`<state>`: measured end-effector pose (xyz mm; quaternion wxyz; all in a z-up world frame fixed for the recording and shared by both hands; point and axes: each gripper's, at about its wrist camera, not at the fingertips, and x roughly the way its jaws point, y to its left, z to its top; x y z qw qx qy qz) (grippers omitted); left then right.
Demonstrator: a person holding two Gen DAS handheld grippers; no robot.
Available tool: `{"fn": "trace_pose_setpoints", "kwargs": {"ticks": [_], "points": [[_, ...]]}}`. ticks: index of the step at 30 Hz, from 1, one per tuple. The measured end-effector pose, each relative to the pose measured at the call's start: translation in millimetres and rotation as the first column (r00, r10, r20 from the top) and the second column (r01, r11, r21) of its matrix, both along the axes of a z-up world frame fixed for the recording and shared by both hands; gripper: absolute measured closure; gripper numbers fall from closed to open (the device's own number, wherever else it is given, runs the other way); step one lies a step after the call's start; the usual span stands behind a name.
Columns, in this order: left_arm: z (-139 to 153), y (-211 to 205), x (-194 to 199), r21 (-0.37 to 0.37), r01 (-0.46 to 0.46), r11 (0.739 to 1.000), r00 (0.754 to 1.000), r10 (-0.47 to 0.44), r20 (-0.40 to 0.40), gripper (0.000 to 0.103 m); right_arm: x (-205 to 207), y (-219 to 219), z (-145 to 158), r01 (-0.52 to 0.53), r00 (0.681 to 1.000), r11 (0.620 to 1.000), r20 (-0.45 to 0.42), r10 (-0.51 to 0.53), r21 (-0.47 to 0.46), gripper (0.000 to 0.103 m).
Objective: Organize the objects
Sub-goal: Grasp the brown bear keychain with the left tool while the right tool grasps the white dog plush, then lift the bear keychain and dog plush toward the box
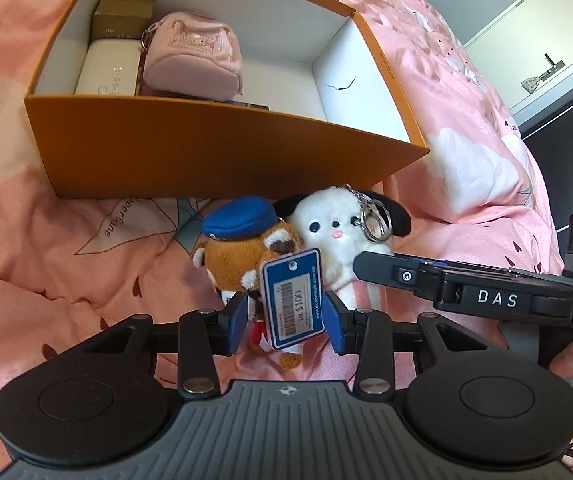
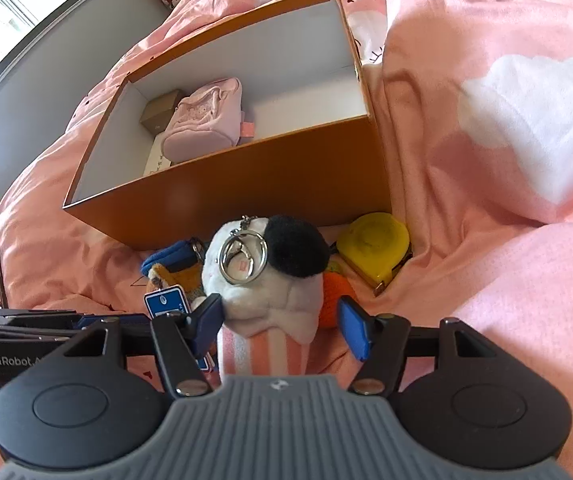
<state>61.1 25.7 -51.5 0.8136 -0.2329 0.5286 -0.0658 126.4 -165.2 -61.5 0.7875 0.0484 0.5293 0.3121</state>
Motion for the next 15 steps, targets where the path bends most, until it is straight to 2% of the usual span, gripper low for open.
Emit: {"fn": "trace_pose_setpoints", "kwargs": {"ticks": [8, 12, 15], "points": [[-20, -5, -2, -0.041, 0.014, 0.999, 0.997, -0.017, -0.070, 0.052, 18, 16, -22, 0.002, 0.994, 0.996, -0.113, 0.008, 0.086, 0.037], [-30, -5, -1, -0.015, -0.026, 1.000, 0.997, 0.025, -0.071, 0.051, 19, 23, -25, -0.006, 0.996, 0.997, -0.092, 0.014, 0.079, 0.040], [-32, -8, 0, -0.026, -0.025, 0.999, 0.998, 0.023, -0.064, 0.051, 17, 23, -21, -0.015, 0.997, 0.997, -0.071, 0.020, 0.075, 0.045]]}}
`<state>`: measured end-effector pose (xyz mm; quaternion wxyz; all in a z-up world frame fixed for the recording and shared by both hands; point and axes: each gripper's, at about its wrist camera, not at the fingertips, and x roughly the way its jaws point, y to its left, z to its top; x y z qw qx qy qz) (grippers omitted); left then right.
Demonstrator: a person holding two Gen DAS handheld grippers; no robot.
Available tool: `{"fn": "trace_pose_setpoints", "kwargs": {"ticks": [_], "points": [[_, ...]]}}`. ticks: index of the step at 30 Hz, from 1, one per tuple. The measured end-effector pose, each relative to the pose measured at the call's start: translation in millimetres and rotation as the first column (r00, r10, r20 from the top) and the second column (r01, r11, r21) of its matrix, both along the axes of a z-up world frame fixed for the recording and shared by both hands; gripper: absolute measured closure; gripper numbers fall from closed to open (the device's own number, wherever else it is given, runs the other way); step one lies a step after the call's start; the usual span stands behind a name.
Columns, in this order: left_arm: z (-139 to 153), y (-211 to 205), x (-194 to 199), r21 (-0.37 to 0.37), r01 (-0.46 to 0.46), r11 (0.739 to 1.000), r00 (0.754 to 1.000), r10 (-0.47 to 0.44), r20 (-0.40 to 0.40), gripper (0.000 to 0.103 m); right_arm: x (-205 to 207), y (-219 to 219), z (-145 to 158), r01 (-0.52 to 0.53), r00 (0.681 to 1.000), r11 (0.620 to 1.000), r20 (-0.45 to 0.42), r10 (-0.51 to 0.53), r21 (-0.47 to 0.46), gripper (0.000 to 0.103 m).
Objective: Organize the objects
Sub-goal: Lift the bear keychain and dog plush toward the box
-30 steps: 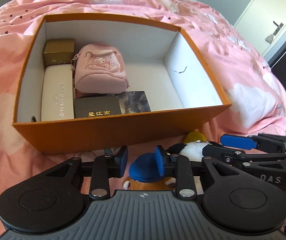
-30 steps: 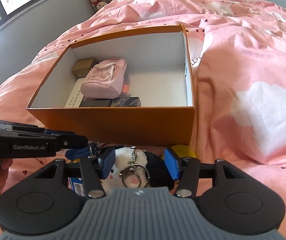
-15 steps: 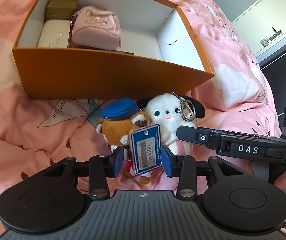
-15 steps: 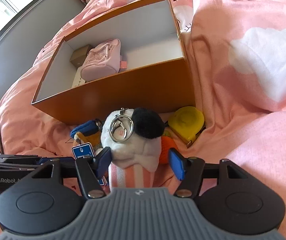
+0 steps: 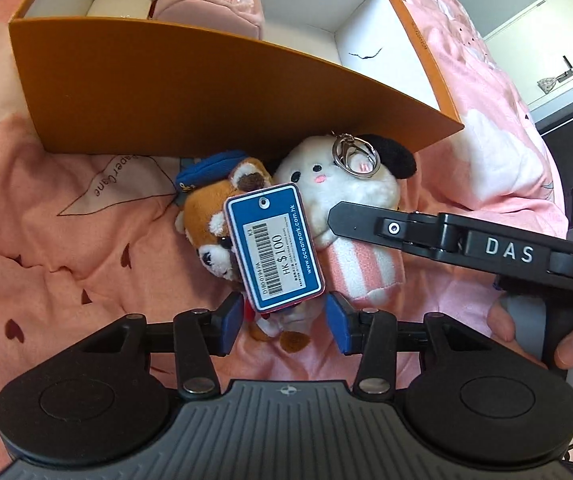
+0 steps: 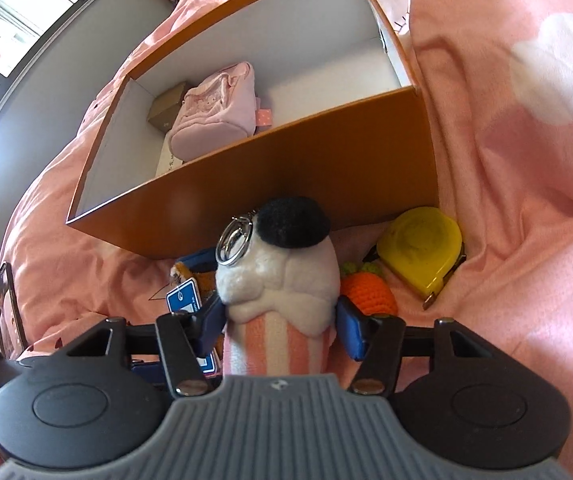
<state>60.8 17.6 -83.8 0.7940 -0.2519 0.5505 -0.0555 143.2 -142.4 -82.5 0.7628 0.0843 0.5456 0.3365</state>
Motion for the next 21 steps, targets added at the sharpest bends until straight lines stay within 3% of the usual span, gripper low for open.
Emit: {"fn": "trace_pose_setpoints", "kwargs": {"ticks": [6, 11, 16, 21], "points": [[4, -7, 1, 0.021, -0.025, 0.999, 0.998, 0.024, 0.054, 0.042, -18, -14, 36, -0.001, 0.985, 0.998, 0.171, 0.011, -0.056, 0.046], [0, -9, 8, 0.029, -0.086, 0.996, 0.996, 0.085, 0.040, 0.040, -24, -29, 49, 0.043, 0.955, 0.985, 0.296, 0.008, -0.166, 0.046], [-8, -3, 15, 0.018, -0.216, 0.976, 0.976, 0.216, -0.026, 0.040, -15, -38, 34, 0.070, 0.966, 0.981, 0.259, -0.020, -0.183, 0.046], [-18, -9, 22, 0.054, -0.241, 0.969, 0.967, 0.245, -0.070, 0.040, -13, -31, 27, 0.055, 0.963, 0.979, 0.268, -0.001, -0.194, 0.045]]}}
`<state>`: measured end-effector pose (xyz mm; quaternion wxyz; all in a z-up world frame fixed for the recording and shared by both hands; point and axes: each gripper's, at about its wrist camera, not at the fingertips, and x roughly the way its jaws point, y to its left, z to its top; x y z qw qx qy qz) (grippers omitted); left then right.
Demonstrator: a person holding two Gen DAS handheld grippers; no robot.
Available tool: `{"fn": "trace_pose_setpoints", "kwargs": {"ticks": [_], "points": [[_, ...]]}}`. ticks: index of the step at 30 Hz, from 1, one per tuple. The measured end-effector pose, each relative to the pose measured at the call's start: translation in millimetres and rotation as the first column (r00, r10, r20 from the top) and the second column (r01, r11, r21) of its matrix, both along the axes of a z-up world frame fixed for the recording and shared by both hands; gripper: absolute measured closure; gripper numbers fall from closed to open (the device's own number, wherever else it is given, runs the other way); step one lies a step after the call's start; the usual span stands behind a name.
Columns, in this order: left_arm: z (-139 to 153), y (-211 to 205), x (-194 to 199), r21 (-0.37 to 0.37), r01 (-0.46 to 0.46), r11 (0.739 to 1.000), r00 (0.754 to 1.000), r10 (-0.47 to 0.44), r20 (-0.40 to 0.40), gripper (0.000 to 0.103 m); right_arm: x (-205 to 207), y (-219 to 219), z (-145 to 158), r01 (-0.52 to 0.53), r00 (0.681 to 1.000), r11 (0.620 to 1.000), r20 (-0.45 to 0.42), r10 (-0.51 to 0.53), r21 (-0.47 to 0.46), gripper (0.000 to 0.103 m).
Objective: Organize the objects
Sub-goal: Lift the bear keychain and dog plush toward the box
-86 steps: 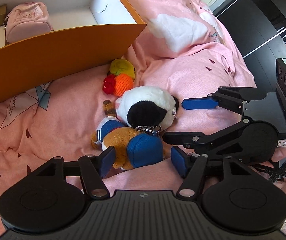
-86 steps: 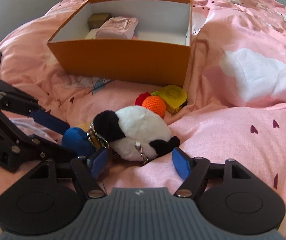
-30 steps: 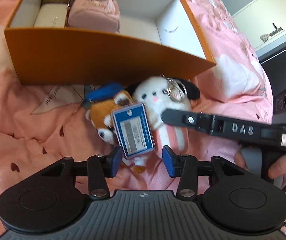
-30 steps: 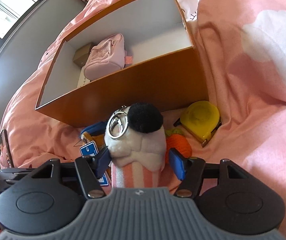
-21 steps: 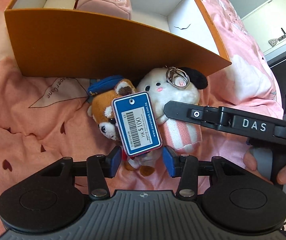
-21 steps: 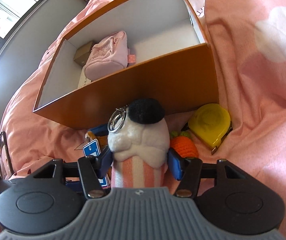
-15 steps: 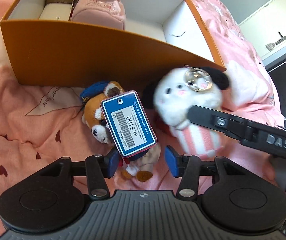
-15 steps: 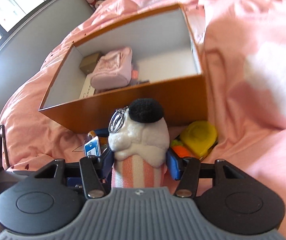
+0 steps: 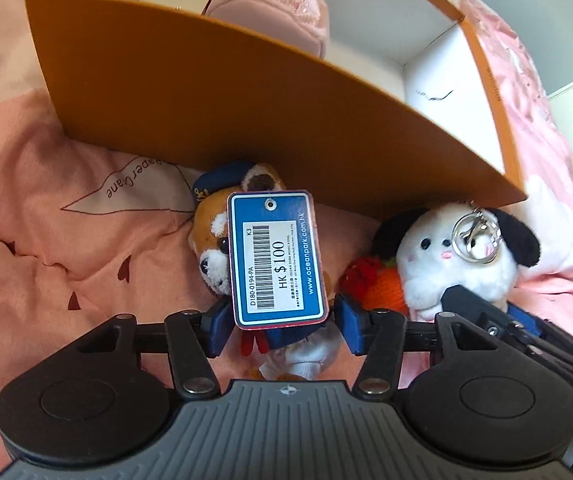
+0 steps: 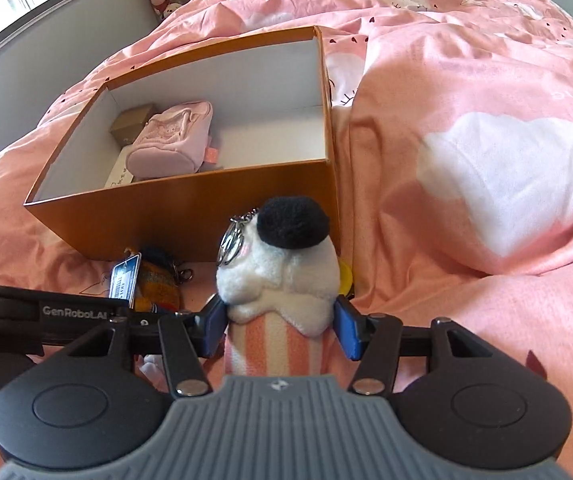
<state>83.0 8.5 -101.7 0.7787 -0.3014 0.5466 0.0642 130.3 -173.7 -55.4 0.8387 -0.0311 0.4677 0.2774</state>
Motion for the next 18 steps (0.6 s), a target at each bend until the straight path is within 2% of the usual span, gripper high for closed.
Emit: {"fn": "trace_pose_setpoints", "kwargs": {"ticks": [2, 7, 13, 18], "points": [[-5, -1, 0, -0.010, -0.002, 1.000, 1.000, 0.002, -0.007, 0.041, 1, 0, -1, -0.004, 1.000, 1.000, 0.003, 0.004, -0.005, 0.045], [-3, -3, -3, -0.010, 0.031, 0.999, 0.999, -0.031, 0.017, 0.056, 1, -1, -3, 0.003, 1.000, 1.000, -0.006, -0.003, 0.006, 0.045], [9, 0, -15, 0.004, 0.088, 0.996, 0.994, -0.088, 0.059, 0.061, -6, -3, 5, 0.008, 1.000, 1.000, 0.018, -0.008, 0.004, 0.045], [28, 7, -33, -0.028, 0.127, 0.991, 0.984, -0.123, 0.125, 0.061, -15, -8, 18, 0.012, 0.999, 1.000, 0.041, -0.012, 0.012, 0.045]]}}
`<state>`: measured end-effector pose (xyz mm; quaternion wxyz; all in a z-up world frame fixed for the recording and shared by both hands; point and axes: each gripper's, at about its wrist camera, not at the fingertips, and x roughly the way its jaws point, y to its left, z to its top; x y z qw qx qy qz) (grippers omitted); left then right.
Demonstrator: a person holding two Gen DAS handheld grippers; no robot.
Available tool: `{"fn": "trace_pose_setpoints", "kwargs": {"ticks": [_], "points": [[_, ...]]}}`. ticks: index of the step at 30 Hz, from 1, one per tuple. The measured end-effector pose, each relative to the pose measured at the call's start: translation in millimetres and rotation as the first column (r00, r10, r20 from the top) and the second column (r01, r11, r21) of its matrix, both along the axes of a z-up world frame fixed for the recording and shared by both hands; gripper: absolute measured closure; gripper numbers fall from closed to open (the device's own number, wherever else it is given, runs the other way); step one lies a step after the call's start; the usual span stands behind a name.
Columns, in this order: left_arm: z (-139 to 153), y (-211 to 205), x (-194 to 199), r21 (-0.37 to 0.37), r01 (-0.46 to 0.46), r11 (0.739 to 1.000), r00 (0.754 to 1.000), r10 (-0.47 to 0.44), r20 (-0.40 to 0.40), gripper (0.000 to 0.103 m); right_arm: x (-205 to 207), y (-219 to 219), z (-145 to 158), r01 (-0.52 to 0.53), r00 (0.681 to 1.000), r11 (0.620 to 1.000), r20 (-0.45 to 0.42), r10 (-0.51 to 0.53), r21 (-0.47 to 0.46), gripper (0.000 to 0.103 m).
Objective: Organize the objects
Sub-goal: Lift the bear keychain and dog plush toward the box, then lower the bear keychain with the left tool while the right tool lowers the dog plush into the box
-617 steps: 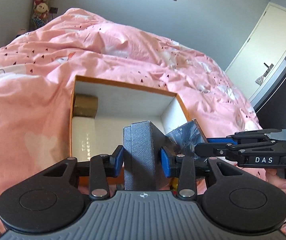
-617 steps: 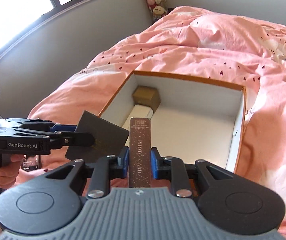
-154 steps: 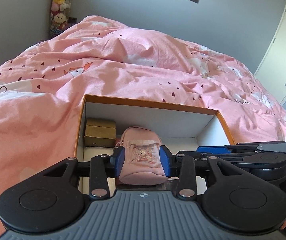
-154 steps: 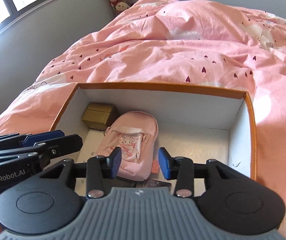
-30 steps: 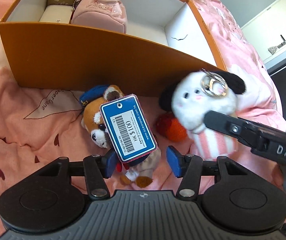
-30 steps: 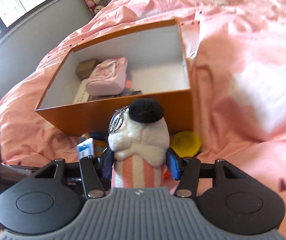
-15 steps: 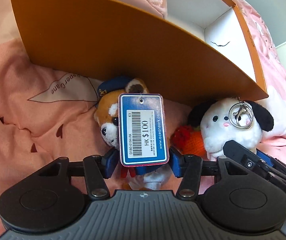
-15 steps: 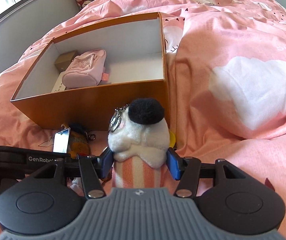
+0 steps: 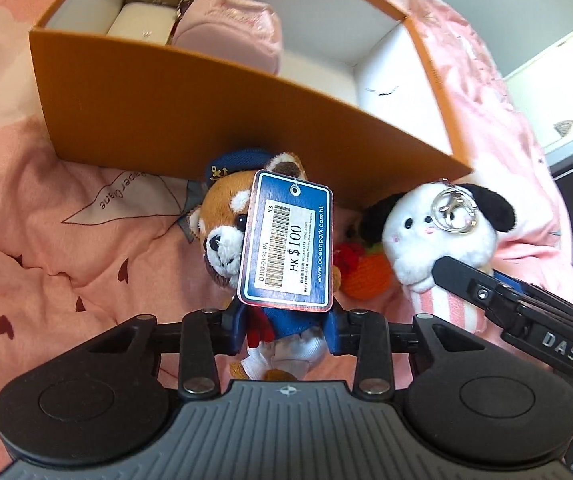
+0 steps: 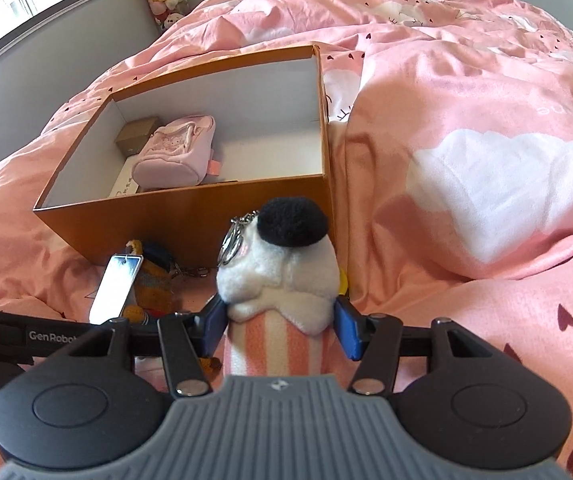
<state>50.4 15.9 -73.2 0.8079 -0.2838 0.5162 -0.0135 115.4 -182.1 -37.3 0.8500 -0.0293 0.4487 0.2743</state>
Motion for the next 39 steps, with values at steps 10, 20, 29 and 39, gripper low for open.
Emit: {"fn": "trace_pose_setpoints", "kwargs": {"ticks": [10, 20, 29, 39], "points": [[64, 10, -8, 0.002, 0.101, 0.995, 0.980, -0.100, 0.170, 0.062, -21, -9, 45, -0.031, 0.997, 0.998, 0.066, 0.027, 0.057, 0.045], [103, 14, -1, -0.004, 0.108, 0.994, 0.941, -0.101, 0.323, 0.062, -20, -1, 87, -0.077, 0.988, 0.987, 0.145, 0.057, 0.138, 0.045], [118, 29, 40, 0.031, 0.124, 0.992, 0.928, -0.127, 0.350, 0.062, 12, 24, 106, -0.117, 0.977, 0.982, 0.197, 0.086, 0.147, 0.045], [110, 52, 126, 0.037, 0.263, 0.964, 0.919, -0.262, 0.296, 0.062, 82, 47, 98, -0.049, 0.990, 0.984, 0.136, 0.026, 0.172, 0.045]]}}
